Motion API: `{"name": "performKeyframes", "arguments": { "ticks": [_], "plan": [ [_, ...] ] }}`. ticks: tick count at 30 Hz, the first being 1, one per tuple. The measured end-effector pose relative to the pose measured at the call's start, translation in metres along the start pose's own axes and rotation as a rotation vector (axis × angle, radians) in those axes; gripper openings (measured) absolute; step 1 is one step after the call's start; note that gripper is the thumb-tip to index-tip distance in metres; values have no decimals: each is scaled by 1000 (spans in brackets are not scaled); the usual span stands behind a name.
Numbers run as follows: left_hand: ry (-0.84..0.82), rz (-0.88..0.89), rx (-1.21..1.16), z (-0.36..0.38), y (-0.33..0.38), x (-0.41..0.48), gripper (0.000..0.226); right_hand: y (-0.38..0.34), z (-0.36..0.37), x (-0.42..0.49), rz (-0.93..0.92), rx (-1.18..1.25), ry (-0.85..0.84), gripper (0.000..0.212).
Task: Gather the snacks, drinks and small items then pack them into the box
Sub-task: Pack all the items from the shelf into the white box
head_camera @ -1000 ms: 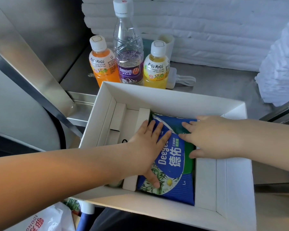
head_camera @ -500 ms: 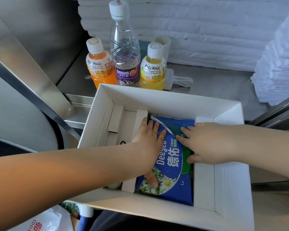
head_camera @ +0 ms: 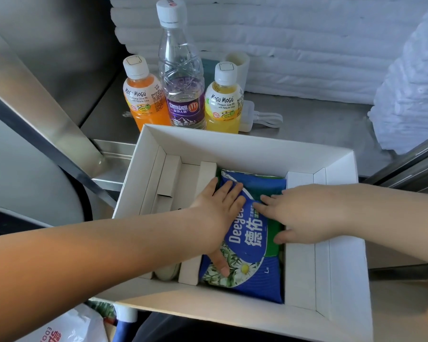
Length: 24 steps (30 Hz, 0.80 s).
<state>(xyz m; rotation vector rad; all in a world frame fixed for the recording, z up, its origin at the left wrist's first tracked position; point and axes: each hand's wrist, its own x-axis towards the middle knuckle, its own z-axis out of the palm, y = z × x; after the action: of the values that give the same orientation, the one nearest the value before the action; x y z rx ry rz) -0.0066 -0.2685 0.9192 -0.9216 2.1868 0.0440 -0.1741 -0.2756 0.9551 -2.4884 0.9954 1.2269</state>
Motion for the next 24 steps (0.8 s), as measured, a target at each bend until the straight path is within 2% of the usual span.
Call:
{"name": "performKeyframes", "arguments": {
  "ticks": [10,16,18,21,24],
  "plan": [
    [10,3,-54,-4,-3,7,148,7,0,16,16,-70,80,74],
    [-11,-20,-71,-6,0,9,147,1,0,18,45,-55,42,81],
    [6,-5,-97,-7,-2,7,144,5,-6,15,25,-20,50,76],
    [96,17,-96,-7,-10,-2,131,14,-21,4,-36,63,145,59],
    [366,53,-150,-13,-26,-22,101,25,-37,-14,-110,153,359,40]
  ]
}}
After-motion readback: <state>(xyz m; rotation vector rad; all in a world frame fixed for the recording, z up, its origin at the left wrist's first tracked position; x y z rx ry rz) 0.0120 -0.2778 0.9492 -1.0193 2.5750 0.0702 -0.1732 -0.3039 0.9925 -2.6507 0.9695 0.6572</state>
